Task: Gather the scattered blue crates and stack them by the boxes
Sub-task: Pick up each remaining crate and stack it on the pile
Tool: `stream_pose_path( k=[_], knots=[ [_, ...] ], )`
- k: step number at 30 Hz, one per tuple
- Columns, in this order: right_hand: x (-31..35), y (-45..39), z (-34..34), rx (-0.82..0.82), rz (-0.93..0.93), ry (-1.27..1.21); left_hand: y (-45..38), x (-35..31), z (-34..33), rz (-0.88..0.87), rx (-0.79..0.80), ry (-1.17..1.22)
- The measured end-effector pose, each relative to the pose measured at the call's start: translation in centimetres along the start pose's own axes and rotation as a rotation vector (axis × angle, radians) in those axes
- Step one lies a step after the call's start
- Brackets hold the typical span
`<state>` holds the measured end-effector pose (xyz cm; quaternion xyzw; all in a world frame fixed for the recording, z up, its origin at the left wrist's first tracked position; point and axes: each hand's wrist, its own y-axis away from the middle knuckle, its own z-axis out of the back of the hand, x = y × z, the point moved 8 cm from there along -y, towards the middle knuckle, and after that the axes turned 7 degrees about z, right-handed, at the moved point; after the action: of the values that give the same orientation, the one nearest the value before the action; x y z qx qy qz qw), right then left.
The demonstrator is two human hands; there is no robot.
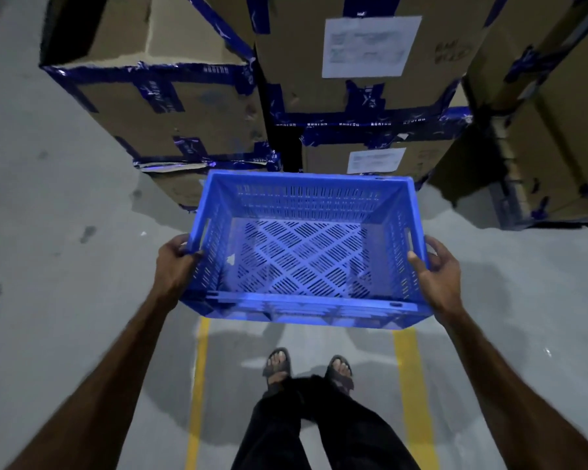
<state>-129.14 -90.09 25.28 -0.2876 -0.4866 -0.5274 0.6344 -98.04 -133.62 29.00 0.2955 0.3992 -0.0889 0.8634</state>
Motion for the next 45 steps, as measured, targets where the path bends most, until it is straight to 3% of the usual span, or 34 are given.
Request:
stream_pose_path(
  k=[9, 17, 22, 24, 29, 34, 37, 42, 45],
  knots=[
    [-2.2, -1.0, -4.0, -0.077, -0.007, 0.121, -7.7, 1.7, -1.8, -0.031, -0.04, 0.045],
    [-3.1, -1.0, -4.6, -0.125, 0.033, 0.184, -7.9, 4.8, -2.7, -0.087, -0.067, 0.089],
    [-3.9, -2.6, -4.6, -0.067, 0.02, 0.253, -7.9, 4.6, -3.2, -0.109, -0.05, 0.073],
    [-3.7, -3.0, -4.7, -0.048, 0.021, 0.274, -7.3, 3.9, -3.1, -0.185, -0.068, -0.012],
    [-4.0, -2.6, -4.5, -0.015, 0.015, 0.238, -2.5, 3.1, -4.3, -0.449, -0.268, -0.52],
    [-3.7, -0.9, -3.6, 0.126, 0.049, 0.258, 3.1, 4.9, -7.6, -0.653, -0.155, -0.69],
    [-3.1, 1.2, -2.1, 0.181, 0.187, 0.378, 4.1, 5.8, -8.1, -0.68, -0.093, -0.745],
    [-2.4, 5.9, -2.0, 0.289, 0.68, 0.855, 3.4, 4.8, -7.8, -0.758, 0.067, -0.729],
    [-2.1, 7.6, -2.4, 0.265, 0.827, 0.934, 3.0, 4.5, -7.0, -0.77, 0.114, -0.709]
  ],
)
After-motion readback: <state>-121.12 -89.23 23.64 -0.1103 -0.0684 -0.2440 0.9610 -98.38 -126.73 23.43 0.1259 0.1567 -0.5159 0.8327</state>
